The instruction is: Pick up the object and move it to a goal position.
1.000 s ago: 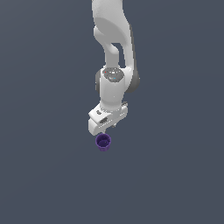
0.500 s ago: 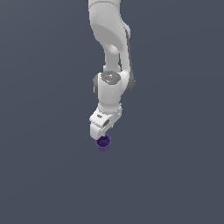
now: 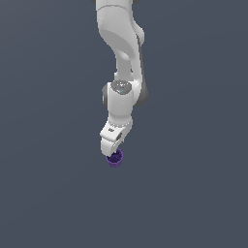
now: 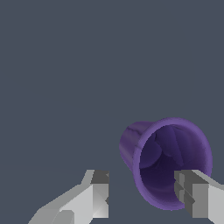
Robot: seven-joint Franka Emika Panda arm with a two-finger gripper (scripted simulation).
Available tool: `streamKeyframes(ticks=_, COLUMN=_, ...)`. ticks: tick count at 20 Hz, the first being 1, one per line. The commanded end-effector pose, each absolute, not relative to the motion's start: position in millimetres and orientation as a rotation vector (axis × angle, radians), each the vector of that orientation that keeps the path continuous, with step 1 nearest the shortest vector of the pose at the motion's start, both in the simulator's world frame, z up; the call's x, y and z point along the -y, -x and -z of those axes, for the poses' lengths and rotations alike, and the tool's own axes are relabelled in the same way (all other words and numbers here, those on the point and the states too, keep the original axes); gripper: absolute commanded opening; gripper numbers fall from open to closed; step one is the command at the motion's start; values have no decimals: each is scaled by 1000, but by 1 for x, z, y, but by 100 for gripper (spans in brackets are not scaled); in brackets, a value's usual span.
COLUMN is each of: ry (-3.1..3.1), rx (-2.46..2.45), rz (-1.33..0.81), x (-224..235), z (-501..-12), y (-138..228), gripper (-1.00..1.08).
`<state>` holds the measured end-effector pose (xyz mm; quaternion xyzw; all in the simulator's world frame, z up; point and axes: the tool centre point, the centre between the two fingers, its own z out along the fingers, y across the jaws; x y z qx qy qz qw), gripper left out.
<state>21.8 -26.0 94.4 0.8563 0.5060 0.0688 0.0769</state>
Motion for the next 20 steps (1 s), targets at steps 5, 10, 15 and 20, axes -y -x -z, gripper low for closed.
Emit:
streamKeyframes(ticks=5, ry=-2563, rx=-1521, rz=-207, x=26, z=-92, y=-22, gripper=28)
streamKeyframes(ticks=10, ry=-2560, rx=-1525, rz=-207, x=27, z=-76, y=-25, gripper=28)
streamKeyframes(ticks=15, ry=-2557, rx=-1527, rz=-207, x=28, z=-65, y=-27, gripper=28)
streamKeyframes(ticks=20, ry=-2557, rx=-1527, rz=-207, x=28, z=-65, y=-27, gripper=-100)
